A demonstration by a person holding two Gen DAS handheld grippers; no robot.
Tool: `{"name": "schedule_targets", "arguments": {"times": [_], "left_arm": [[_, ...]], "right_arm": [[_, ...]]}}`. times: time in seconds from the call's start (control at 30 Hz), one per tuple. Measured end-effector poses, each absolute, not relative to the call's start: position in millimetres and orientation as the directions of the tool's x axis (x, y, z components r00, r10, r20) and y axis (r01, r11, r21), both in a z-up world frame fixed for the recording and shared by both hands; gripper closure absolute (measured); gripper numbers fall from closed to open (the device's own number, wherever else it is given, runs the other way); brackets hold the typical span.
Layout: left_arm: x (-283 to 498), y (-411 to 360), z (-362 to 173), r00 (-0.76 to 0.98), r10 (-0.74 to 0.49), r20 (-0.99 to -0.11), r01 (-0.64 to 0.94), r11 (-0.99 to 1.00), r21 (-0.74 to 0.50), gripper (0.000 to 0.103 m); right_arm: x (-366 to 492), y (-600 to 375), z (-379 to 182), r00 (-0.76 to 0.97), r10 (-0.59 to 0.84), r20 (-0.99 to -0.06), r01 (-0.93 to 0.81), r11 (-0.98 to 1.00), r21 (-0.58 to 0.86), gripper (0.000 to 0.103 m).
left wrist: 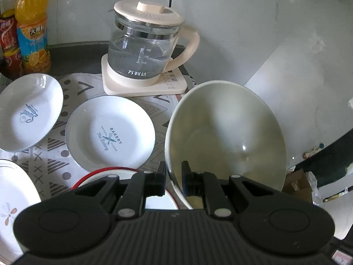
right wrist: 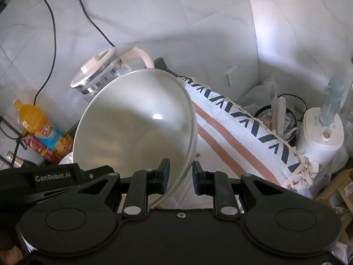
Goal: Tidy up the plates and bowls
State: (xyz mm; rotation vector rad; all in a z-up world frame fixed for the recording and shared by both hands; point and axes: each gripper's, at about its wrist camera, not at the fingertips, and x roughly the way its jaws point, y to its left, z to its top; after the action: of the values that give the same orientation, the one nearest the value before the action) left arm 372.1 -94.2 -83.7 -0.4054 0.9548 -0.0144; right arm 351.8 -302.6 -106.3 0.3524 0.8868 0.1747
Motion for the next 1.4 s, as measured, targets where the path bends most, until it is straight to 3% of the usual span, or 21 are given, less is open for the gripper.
{"name": "schedule_targets", "arguments": {"times": [0.83,1.4], "left_arm": [[311.6,-65.8,-90.6,0.548,-0.159,-0.821,-0.257,0.902,-0.346,0.091],[296.3,-53.5,-124.8,0.452,-0.160,-0.877,-0.335,0.881,-0.334,0.091]], "right_arm": [[307.2,-277.6,-103.0,0.566,0.355,-0.744,-0.144,0.931,0.335,0.081],[300.8,-258.9,-120.7,0.494,0.362,-0.791,-0.205,0.932,0.298,0.080]]}}
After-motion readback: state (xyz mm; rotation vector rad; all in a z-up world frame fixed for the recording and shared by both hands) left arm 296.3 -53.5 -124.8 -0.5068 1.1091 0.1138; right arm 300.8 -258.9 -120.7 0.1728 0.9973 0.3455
